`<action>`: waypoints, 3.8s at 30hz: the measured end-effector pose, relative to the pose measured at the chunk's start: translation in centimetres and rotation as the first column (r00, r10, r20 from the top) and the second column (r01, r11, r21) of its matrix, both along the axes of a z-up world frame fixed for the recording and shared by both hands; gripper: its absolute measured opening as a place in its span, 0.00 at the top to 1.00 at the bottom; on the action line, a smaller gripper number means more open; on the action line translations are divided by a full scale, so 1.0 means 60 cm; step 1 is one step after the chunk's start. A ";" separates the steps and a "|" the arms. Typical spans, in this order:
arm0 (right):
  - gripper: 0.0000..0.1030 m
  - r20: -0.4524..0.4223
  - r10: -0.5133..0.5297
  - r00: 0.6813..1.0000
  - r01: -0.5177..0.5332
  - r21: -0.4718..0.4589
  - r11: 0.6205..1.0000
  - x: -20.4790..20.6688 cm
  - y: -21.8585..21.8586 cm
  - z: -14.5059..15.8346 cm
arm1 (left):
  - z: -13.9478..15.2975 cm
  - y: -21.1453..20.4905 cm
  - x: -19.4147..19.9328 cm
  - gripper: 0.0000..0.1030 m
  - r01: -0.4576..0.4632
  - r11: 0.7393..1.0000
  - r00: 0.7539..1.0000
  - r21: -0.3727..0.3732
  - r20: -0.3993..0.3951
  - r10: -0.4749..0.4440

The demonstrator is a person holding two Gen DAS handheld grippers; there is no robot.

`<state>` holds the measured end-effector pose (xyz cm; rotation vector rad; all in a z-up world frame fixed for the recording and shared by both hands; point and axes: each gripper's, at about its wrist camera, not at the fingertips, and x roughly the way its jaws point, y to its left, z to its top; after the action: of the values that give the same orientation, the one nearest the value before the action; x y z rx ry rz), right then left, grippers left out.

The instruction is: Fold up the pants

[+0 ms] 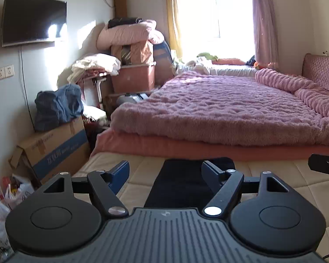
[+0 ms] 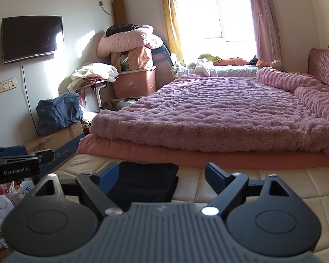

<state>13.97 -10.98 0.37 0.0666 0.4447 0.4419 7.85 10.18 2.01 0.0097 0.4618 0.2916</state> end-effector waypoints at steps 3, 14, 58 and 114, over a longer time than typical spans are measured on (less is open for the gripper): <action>0.20 -0.038 0.010 0.999 -0.011 -0.022 1.000 -0.002 0.018 -0.018 | -0.024 0.013 -0.006 0.15 -0.011 0.999 0.998 -0.047 -0.066 0.008; 0.20 -0.158 0.046 0.986 -0.071 -0.154 0.986 -0.002 0.082 -0.085 | -0.070 0.009 -0.015 0.15 -0.040 0.999 0.978 -0.012 -0.204 0.037; 0.20 -0.192 0.027 0.981 -0.055 -0.142 0.988 -0.005 0.072 -0.090 | -0.069 -0.015 -0.021 0.15 -0.006 1.000 0.974 -0.012 -0.225 0.003; 0.20 -0.229 0.019 0.973 -0.050 -0.128 0.991 0.007 0.070 -0.096 | -0.055 -0.017 -0.014 0.15 0.034 0.999 0.983 -0.026 -0.181 -0.038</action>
<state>14.37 -6.80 -5.37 -0.0201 0.7003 0.4398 7.02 9.13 -1.28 0.0229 0.6457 0.2507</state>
